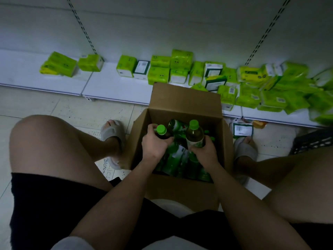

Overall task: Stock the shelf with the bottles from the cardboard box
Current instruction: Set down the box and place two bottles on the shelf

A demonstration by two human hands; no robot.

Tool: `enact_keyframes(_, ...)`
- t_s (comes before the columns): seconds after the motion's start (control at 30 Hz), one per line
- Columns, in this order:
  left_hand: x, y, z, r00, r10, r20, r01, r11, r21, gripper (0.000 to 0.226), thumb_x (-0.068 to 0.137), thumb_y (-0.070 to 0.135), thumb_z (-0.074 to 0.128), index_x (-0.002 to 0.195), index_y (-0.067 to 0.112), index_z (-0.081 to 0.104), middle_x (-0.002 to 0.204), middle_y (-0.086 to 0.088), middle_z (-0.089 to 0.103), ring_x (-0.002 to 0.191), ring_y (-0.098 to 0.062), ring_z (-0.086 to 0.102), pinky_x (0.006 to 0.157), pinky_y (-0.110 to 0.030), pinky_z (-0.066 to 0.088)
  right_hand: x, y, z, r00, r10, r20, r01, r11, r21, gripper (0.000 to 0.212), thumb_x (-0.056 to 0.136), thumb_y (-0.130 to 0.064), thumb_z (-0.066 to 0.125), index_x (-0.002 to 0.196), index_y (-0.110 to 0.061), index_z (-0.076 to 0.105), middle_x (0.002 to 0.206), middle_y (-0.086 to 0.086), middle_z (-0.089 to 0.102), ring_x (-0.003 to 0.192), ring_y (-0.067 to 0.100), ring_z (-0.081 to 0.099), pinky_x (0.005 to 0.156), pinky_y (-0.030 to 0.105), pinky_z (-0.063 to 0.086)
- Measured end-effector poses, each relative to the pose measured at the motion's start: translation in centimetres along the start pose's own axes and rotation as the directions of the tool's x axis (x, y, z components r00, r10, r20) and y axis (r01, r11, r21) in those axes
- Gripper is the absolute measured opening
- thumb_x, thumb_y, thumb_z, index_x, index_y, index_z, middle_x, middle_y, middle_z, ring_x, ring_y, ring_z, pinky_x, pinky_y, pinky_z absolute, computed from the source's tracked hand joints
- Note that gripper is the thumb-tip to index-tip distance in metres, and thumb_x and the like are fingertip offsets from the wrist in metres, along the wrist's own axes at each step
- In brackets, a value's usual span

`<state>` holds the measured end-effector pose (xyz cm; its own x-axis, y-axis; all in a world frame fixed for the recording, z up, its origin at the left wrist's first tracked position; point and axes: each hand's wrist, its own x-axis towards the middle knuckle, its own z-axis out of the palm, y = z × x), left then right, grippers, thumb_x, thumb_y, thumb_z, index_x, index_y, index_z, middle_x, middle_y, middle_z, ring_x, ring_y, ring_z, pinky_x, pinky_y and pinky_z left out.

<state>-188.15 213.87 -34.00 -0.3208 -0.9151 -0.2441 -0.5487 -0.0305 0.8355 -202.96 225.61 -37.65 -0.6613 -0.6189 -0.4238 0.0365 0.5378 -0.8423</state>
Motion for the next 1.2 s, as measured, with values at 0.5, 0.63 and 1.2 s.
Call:
enact_keyframes(0.5, 3.7, 11.9, -7.7, 0.934, 0.302, -0.193, -0.356, 0.844, -0.400, 0.059, 0.054, 0.035, 0.085, 0.097, 0.054, 0.049, 0.101, 0.012, 0.058, 0.085, 0.009, 0.063, 0.076, -0.022, 0.054, -2.0, -14.4, -2.6, 0.962, -0.249, -0.111, 0.273, 0.869, 0.412, 0.038, 0.065, -0.051, 0.076, 0.099, -0.059, 0.059, 0.105, -0.026, 0.069, 0.095, -0.002, 0.066, 0.078, 0.028, 0.050)
enact_keyframes(0.63, 4.2, 16.0, -12.1, 0.889, 0.398, -0.228, -0.458, 0.792, -0.404, 0.055, 0.061, 0.033, 0.086, 0.097, 0.058, 0.052, 0.103, 0.013, 0.057, 0.095, -0.009, 0.065, 0.071, -0.020, 0.054, -3.1, -19.8, -4.2, 0.908, -0.392, -0.145, 0.415, 0.809, 0.416, 0.043, 0.066, -0.047, 0.077, 0.106, -0.044, 0.063, 0.109, -0.017, 0.071, 0.098, 0.001, 0.067, 0.081, 0.031, 0.051)
enact_keyframes(1.2, 4.1, 36.3, -30.6, 0.716, 0.651, -0.252, -0.689, 0.602, -0.404, 0.044, 0.069, 0.039, 0.080, 0.107, 0.044, 0.059, 0.107, -0.003, 0.063, 0.098, -0.020, 0.066, 0.075, -0.038, 0.059, -7.3, -43.5, -6.4, 0.720, -0.679, -0.142, 0.675, 0.640, 0.365, 0.037, 0.081, -0.050, 0.067, 0.113, -0.033, 0.056, 0.113, -0.007, 0.068, 0.106, 0.015, 0.064, 0.098, 0.048, 0.050)
